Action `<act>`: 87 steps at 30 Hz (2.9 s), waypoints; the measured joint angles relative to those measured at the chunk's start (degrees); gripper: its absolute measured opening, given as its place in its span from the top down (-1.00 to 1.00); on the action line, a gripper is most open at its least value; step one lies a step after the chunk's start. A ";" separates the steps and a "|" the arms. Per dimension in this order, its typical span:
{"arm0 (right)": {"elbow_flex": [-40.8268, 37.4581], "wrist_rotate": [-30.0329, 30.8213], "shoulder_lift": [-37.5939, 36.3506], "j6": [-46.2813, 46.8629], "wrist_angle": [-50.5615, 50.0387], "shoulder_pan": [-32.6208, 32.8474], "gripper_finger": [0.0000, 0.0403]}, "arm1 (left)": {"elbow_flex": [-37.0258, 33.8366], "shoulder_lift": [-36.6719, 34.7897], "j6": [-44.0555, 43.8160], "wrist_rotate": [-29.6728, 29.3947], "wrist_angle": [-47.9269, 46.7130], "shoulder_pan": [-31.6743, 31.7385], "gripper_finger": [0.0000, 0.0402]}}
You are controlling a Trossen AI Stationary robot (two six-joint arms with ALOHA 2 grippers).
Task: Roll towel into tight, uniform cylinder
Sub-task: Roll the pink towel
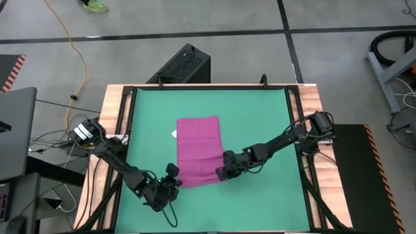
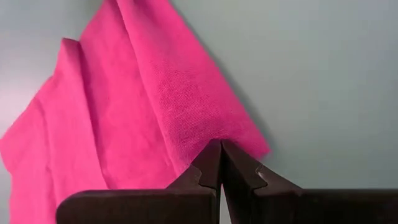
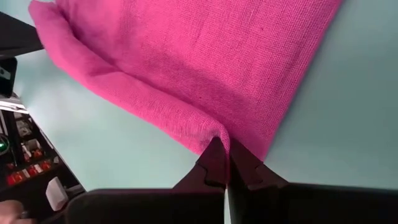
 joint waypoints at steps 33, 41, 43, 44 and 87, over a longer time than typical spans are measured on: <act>0.00 13.79 -3.47 -13.84 -1.39 4.20 0.57 | -5.62 -0.12 -5.52 4.03 3.23 1.34 1.00; 0.00 17.33 -7.95 -19.28 -9.25 4.46 0.56 | -5.64 -0.10 -6.03 4.21 2.78 1.34 1.00; 0.00 22.16 -8.51 -22.95 -9.51 5.95 0.57 | -5.66 -0.10 -6.40 4.31 2.46 1.34 1.00; -0.02 25.88 -9.13 -25.20 -9.97 6.95 0.58 | -5.66 -0.10 -6.71 4.33 2.32 1.34 1.00; 0.00 34.13 4.68 -47.52 4.27 10.99 0.94 | -3.71 -7.04 -10.83 2.45 -2.78 0.19 1.00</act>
